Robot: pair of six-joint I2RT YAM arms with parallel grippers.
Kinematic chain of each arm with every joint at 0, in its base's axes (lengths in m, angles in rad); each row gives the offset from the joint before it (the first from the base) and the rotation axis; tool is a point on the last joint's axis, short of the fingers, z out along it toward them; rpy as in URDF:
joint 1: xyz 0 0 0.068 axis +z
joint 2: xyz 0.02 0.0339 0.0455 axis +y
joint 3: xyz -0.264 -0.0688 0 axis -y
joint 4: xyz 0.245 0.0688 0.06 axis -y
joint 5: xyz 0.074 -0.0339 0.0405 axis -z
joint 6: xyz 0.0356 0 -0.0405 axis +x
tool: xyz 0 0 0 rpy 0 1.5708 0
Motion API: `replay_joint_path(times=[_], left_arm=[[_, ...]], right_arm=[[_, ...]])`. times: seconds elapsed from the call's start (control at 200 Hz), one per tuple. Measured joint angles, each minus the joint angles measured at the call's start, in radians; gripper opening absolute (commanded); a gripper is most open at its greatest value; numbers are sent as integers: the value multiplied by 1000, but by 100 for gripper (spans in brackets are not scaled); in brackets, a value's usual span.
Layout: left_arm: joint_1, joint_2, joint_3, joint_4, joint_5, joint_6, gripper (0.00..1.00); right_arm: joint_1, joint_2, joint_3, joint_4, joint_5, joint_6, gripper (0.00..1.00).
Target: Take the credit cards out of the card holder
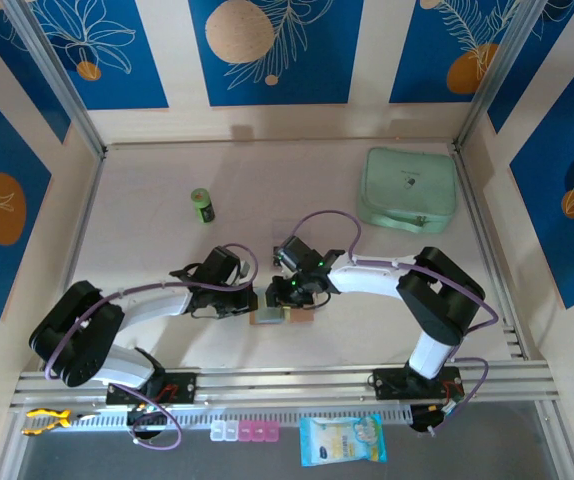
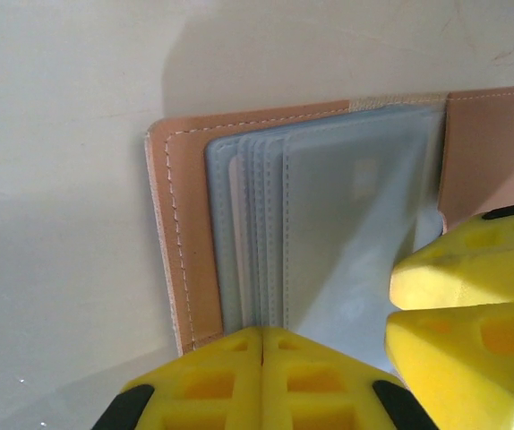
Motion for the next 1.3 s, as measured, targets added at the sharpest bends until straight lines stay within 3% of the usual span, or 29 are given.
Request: replay_joint_path(times=[0.88,1.296], left_arm=[[-2,-51,2,-46,-40,2,6],[-26,-60,7,-22,-39,-37,13]], right_arm=[[3,-11,-8,-33,38,0,27],[2,-25,-30,-29,42,0,26]])
